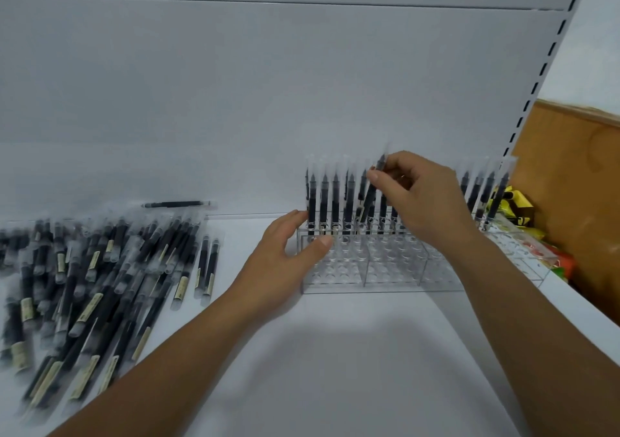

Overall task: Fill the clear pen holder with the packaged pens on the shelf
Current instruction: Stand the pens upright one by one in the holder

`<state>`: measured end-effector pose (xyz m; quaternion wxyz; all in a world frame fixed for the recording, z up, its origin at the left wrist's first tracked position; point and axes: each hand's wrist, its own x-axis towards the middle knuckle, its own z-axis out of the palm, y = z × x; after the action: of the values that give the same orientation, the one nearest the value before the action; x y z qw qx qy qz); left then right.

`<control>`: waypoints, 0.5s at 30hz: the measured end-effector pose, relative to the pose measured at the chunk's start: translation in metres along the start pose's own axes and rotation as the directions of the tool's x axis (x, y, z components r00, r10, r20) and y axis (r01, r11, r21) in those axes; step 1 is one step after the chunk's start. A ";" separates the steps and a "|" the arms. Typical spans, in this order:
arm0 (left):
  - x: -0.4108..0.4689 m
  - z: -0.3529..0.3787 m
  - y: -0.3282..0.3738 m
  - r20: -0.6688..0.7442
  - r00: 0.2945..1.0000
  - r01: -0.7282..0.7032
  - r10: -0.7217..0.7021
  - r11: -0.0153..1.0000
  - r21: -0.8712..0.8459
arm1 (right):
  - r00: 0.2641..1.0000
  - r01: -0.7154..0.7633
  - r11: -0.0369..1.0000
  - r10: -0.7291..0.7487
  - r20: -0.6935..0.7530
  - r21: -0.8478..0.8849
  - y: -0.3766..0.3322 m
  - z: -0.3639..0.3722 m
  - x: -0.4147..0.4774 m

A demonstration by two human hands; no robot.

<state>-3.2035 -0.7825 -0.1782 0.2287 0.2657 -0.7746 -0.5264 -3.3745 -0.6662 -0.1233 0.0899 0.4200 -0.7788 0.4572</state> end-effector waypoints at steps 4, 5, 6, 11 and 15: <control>0.001 0.001 0.000 -0.008 1.000 -0.013 0.013 1.000 0.005 | 0.979 0.035 0.977 0.009 0.201 -0.212 0.003 0.011 -0.002; 0.001 0.001 -0.001 -0.012 1.000 -0.016 0.016 1.000 0.007 | 0.980 0.037 0.973 0.010 0.200 -0.228 0.002 0.013 -0.001; 0.002 0.001 -0.001 -0.013 1.000 -0.018 0.019 1.000 0.011 | 0.981 0.039 0.969 0.010 0.195 -0.242 0.002 0.013 -0.001; 0.001 -0.001 0.000 0.006 0.999 -0.035 0.035 0.998 0.045 | 0.979 0.029 0.962 0.027 0.203 -0.272 -0.001 0.010 -0.002; -0.006 -0.004 0.004 -0.005 0.999 -0.032 0.032 0.993 0.110 | 0.962 0.007 0.948 0.081 0.262 -0.318 -0.008 0.003 -0.003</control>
<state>-3.1966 -0.7800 -0.1732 0.2246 0.2672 -0.8059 -0.4782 -3.3666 -0.6686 -0.1214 0.0398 0.4440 -0.8545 0.2666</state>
